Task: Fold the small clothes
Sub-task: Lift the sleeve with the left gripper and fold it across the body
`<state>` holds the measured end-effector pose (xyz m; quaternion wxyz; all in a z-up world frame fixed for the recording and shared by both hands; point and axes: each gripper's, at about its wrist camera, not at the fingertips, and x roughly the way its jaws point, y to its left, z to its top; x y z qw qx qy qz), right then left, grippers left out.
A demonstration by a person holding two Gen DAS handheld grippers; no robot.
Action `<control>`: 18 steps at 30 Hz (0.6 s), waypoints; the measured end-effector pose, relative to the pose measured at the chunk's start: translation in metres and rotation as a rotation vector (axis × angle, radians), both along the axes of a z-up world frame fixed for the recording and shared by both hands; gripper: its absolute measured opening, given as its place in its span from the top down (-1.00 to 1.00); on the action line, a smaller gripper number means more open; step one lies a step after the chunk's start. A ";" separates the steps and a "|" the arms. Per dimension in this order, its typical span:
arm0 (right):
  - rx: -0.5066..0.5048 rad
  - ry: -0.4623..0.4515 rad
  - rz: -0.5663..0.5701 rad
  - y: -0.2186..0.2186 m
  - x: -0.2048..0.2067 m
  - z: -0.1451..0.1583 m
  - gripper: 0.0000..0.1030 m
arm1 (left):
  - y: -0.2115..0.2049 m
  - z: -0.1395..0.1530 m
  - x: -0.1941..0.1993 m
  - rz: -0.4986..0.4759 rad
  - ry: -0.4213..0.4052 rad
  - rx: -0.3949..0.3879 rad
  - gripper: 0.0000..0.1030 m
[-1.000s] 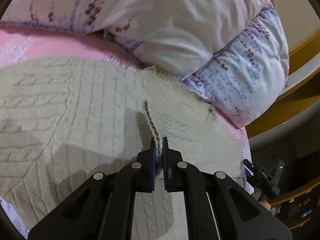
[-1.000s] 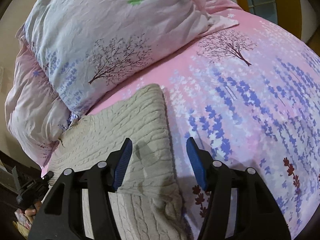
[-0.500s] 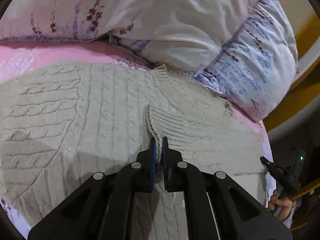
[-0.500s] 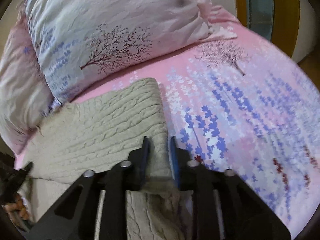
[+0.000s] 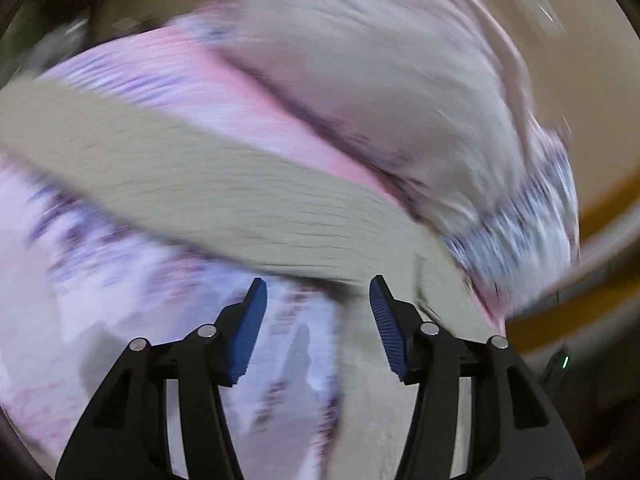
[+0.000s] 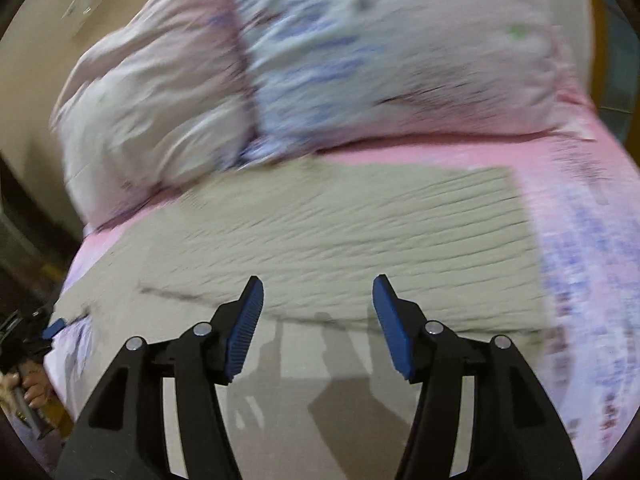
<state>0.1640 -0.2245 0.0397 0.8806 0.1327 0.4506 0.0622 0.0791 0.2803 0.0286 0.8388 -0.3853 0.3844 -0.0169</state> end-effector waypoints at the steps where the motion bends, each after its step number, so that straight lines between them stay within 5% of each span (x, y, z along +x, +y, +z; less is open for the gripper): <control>1: 0.004 0.006 0.029 0.012 0.001 -0.002 -0.11 | 0.009 -0.004 -0.004 0.036 0.014 -0.017 0.08; 7: 0.017 0.013 0.132 0.060 0.000 -0.004 -0.11 | 0.047 -0.028 -0.006 0.227 0.098 -0.116 0.19; 12: 0.003 0.001 0.131 0.061 -0.005 0.003 -0.14 | 0.072 -0.040 0.000 0.337 0.084 -0.243 0.19; 18: 0.002 0.002 0.106 0.045 -0.009 0.003 -0.16 | 0.087 -0.046 0.003 0.427 0.090 -0.278 0.62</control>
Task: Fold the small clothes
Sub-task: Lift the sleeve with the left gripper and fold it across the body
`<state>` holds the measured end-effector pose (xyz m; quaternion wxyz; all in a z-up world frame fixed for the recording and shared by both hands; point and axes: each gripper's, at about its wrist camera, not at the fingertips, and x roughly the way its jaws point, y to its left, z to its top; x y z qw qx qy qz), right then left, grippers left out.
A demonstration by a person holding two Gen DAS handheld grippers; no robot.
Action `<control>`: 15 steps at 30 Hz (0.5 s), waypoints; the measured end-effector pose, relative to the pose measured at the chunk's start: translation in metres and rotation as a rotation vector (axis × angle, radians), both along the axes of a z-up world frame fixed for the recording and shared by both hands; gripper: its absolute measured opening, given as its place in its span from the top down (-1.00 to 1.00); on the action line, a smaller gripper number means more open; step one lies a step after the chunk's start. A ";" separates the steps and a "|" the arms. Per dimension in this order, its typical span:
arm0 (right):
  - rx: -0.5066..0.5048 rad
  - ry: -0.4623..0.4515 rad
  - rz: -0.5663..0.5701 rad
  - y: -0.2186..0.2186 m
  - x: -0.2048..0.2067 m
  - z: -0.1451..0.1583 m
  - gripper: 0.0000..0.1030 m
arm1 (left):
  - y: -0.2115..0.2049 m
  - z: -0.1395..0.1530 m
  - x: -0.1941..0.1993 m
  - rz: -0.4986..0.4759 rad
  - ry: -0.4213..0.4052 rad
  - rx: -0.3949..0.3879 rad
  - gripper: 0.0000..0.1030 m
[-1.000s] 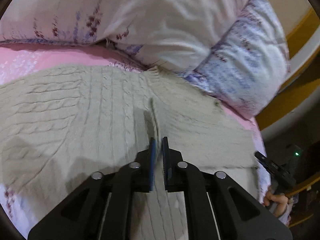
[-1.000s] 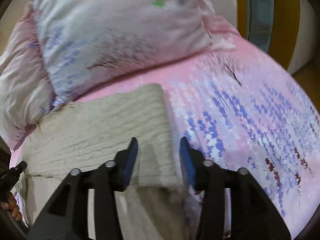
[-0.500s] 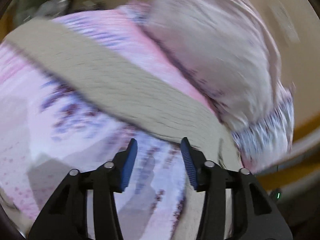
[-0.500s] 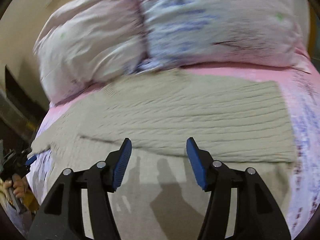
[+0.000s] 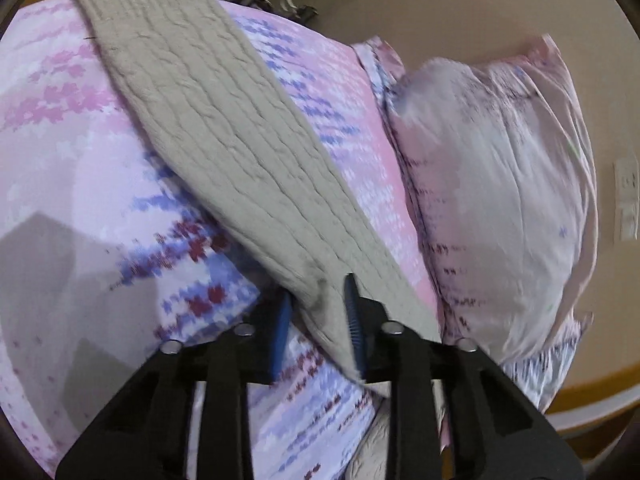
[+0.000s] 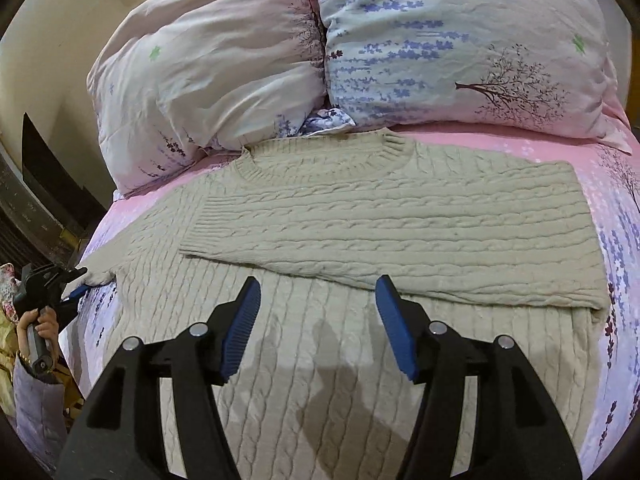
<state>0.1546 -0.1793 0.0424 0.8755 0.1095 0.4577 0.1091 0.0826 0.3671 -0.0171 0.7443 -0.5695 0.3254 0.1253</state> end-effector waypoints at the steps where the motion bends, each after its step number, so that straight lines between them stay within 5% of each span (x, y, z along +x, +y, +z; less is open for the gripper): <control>1: 0.000 0.000 0.003 -0.001 -0.002 0.000 -0.16 | 0.004 -0.001 0.000 0.014 0.005 0.007 0.69; 9: -0.014 -0.012 0.003 -0.007 -0.006 0.000 -0.16 | 0.004 0.023 0.006 0.020 -0.037 0.119 0.89; 15: -0.003 -0.018 -0.009 -0.013 -0.006 0.000 -0.18 | -0.040 0.075 0.033 -0.127 -0.206 0.215 0.90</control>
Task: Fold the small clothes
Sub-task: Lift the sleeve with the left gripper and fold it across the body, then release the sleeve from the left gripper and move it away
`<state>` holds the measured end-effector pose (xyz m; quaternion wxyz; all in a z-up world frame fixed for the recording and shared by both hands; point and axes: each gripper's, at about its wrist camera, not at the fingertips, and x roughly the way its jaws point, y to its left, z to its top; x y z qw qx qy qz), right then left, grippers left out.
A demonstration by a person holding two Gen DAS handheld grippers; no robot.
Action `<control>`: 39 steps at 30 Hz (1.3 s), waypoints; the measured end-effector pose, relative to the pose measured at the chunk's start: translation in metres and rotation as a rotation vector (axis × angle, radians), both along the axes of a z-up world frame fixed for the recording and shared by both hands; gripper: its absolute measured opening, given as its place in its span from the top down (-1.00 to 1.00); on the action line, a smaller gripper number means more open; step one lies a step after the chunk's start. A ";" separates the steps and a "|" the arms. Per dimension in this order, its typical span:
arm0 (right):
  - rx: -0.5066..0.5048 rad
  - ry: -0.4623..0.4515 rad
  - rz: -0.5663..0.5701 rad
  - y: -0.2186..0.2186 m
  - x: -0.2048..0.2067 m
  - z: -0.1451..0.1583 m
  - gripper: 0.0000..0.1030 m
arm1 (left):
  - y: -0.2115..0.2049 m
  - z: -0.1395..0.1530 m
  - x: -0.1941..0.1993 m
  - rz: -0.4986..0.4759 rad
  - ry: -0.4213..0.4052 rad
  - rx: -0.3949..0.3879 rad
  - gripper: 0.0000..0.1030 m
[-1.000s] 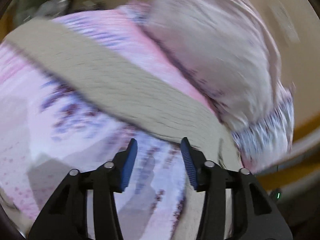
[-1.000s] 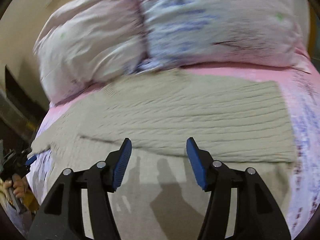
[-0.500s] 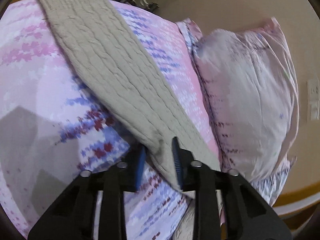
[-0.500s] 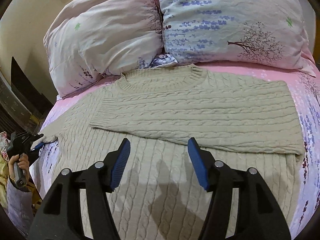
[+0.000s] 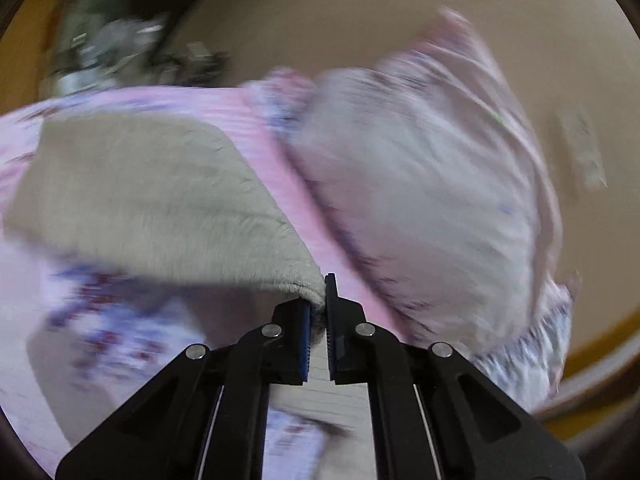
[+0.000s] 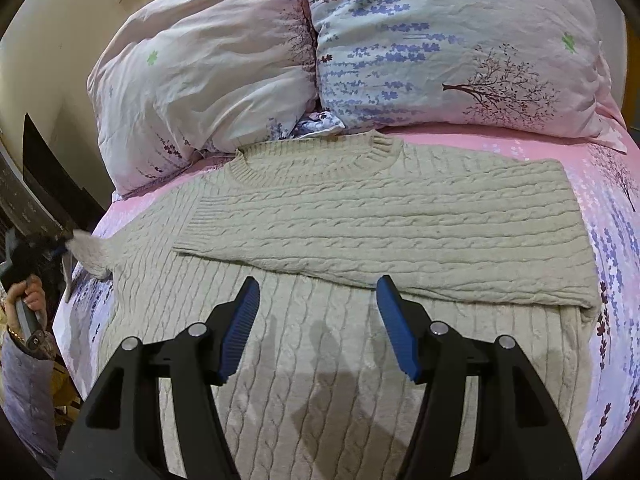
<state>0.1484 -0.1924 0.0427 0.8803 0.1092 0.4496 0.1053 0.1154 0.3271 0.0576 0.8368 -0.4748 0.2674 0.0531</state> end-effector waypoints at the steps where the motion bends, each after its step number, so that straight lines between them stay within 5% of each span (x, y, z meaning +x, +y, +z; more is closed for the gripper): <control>1: 0.003 -0.001 -0.002 -0.001 0.000 0.000 -0.18 | -0.013 0.010 0.006 -0.038 -0.030 0.014 0.90; 5: 0.010 -0.004 -0.015 -0.007 -0.002 0.000 -0.18 | -0.075 0.040 0.031 -0.210 -0.136 0.052 0.90; 10: 0.011 -0.006 -0.042 -0.020 -0.005 0.001 -0.18 | -0.154 0.043 0.059 -0.409 -0.182 0.066 0.90; 21: 0.007 0.003 -0.073 -0.039 -0.005 -0.004 -0.18 | -0.265 -0.025 0.080 -0.661 0.002 0.091 0.90; 27: -0.004 -0.004 -0.049 -0.029 0.000 -0.001 -0.18 | -0.270 -0.044 0.075 -0.709 0.050 0.075 0.78; 30: -0.021 -0.038 -0.020 -0.018 0.003 0.013 -0.18 | -0.260 -0.043 0.065 -0.737 0.052 0.041 -0.12; 31: -0.029 -0.063 0.000 -0.011 0.005 0.021 -0.18 | -0.254 -0.039 0.059 -0.737 0.045 0.043 -0.26; 34: -0.054 -0.122 0.077 0.016 0.012 0.040 -0.17 | -0.227 -0.026 0.038 -0.738 0.017 0.100 -0.26; 39: -0.086 -0.190 0.283 0.095 0.033 0.052 0.09 | -0.168 -0.018 0.023 -0.550 0.071 0.348 0.02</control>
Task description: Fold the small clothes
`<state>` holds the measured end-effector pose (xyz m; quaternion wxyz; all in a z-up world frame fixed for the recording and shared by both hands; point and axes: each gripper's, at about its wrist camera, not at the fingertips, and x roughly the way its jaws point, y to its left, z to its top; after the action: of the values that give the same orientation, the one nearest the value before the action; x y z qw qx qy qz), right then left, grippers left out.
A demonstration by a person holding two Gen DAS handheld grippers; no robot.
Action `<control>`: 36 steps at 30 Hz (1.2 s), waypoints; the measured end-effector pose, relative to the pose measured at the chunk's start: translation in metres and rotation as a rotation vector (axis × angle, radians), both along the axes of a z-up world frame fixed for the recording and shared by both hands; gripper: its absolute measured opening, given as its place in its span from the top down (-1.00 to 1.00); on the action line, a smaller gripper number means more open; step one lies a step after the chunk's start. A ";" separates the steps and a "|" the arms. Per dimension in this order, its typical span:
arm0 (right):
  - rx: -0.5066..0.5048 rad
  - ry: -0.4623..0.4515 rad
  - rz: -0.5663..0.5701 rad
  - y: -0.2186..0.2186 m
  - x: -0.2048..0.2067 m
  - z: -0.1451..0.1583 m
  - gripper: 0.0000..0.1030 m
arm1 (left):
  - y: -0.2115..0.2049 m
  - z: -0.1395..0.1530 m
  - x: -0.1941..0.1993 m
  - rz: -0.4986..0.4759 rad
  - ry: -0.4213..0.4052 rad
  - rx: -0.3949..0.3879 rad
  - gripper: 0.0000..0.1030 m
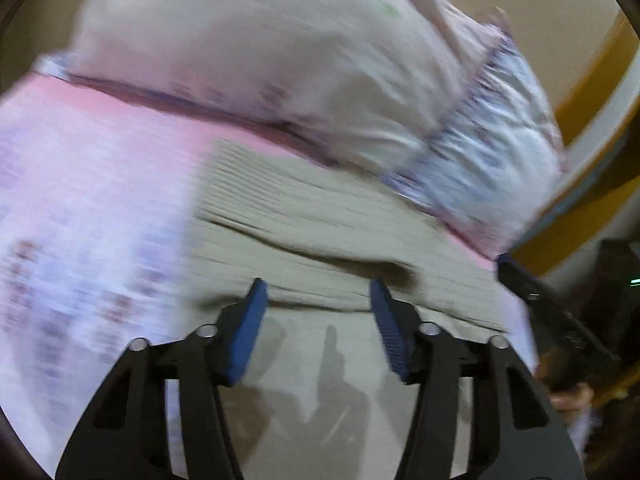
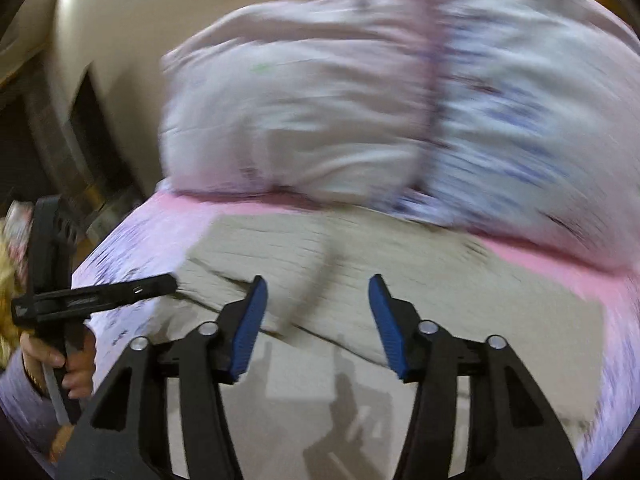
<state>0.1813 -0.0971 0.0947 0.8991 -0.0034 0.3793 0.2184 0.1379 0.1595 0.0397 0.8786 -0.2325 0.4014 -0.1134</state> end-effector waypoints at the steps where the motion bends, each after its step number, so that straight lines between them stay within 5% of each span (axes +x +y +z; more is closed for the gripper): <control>1: 0.001 0.005 0.058 0.023 0.007 -0.003 0.12 | 0.007 -0.003 0.002 0.024 0.017 0.026 0.11; 5: -0.043 0.025 0.203 0.095 0.028 -0.019 0.40 | 0.026 -0.018 0.005 0.079 0.070 0.117 0.26; 10: -0.183 0.037 0.319 0.165 0.042 -0.044 0.39 | 0.045 -0.021 -0.004 0.108 0.074 0.116 0.29; 20: -0.318 0.033 0.325 0.207 0.047 -0.081 0.40 | 0.086 -0.031 -0.010 0.184 0.102 0.072 0.28; 23: -0.327 0.021 0.281 0.207 0.050 -0.085 0.78 | 0.082 -0.035 -0.007 0.169 0.109 0.054 0.28; 29: -0.143 -0.003 0.135 0.162 0.058 -0.053 0.92 | 0.078 -0.034 -0.002 0.139 0.091 -0.012 0.28; 36: 0.143 -0.156 -0.247 0.004 0.030 0.012 0.92 | 0.068 -0.034 0.016 0.080 0.085 -0.122 0.27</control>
<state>0.2114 -0.0928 0.1067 0.9438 0.0903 0.2893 0.1319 0.1539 0.2273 0.0058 0.8488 -0.3060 0.4212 -0.0923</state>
